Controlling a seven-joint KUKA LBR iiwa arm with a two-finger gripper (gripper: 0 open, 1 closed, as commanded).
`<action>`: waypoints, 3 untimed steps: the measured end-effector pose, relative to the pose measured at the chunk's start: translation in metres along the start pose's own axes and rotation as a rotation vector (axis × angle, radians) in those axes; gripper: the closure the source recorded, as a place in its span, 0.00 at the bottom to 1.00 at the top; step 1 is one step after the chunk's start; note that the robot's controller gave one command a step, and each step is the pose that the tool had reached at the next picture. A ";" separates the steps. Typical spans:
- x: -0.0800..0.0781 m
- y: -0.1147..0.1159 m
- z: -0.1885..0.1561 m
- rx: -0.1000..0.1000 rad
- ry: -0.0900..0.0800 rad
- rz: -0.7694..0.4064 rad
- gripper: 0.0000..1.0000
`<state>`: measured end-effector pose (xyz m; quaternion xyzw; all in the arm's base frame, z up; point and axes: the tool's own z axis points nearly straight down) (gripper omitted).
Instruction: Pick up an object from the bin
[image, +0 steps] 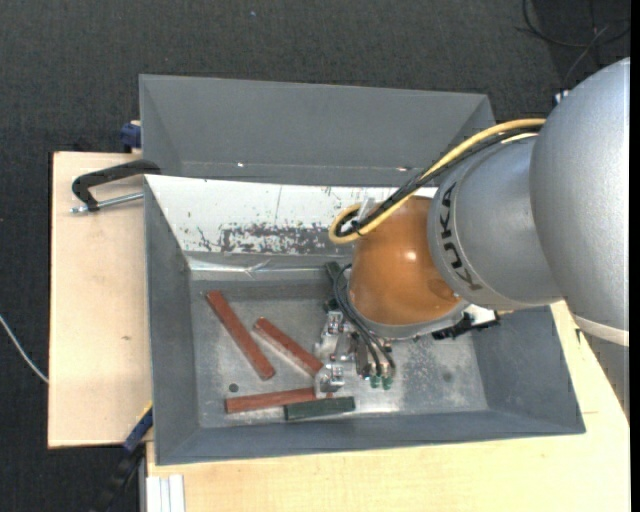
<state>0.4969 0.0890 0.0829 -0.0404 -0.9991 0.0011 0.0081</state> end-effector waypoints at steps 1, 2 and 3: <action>0.000 0.000 0.000 0.000 0.001 0.000 1.00; -0.004 0.000 -0.041 -0.004 -0.014 0.004 1.00; -0.008 0.004 -0.092 -0.005 -0.019 0.008 1.00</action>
Offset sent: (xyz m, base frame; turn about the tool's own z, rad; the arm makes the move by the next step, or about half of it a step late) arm 0.0197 -0.0046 0.1550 0.0085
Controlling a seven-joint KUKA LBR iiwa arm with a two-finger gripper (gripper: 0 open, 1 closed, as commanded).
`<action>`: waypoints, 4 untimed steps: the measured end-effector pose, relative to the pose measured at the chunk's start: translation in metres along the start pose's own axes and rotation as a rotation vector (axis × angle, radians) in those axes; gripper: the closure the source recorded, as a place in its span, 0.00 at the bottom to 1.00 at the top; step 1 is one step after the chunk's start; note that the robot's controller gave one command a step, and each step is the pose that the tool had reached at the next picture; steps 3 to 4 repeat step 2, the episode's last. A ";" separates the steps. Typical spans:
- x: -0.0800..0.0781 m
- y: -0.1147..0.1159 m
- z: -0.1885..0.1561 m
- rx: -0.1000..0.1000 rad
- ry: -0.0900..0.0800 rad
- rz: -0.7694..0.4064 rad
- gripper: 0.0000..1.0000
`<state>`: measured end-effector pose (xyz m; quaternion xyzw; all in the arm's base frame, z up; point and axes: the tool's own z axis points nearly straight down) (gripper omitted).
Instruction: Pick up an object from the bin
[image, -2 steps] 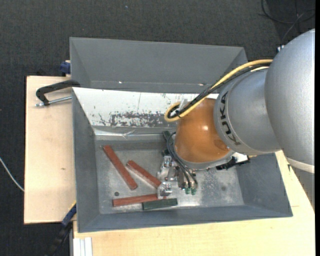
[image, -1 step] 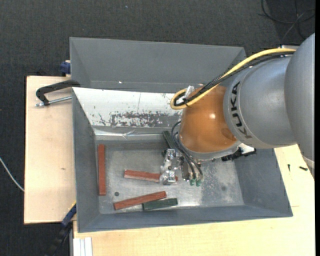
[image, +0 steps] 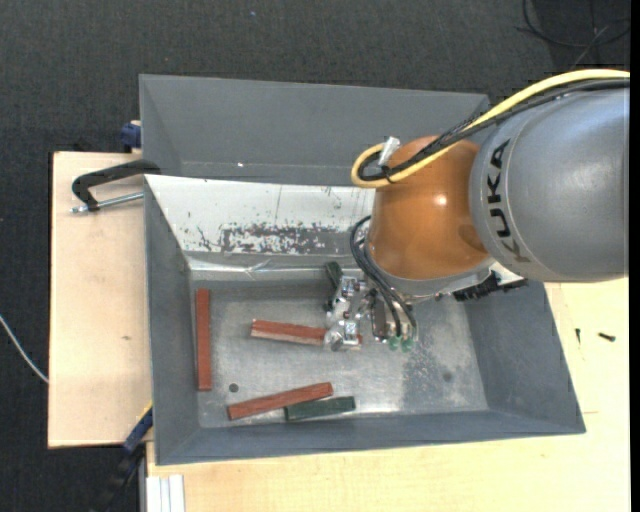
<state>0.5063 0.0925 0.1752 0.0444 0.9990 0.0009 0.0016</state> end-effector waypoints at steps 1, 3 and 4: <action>0.005 0.002 -0.014 0.000 -0.002 -0.034 1.00; 0.003 0.013 -0.077 0.000 0.000 0.008 1.00; 0.003 0.013 -0.077 0.000 0.000 0.008 1.00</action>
Offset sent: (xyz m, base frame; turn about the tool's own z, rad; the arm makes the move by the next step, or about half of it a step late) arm -0.0033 0.0126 0.0765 0.0100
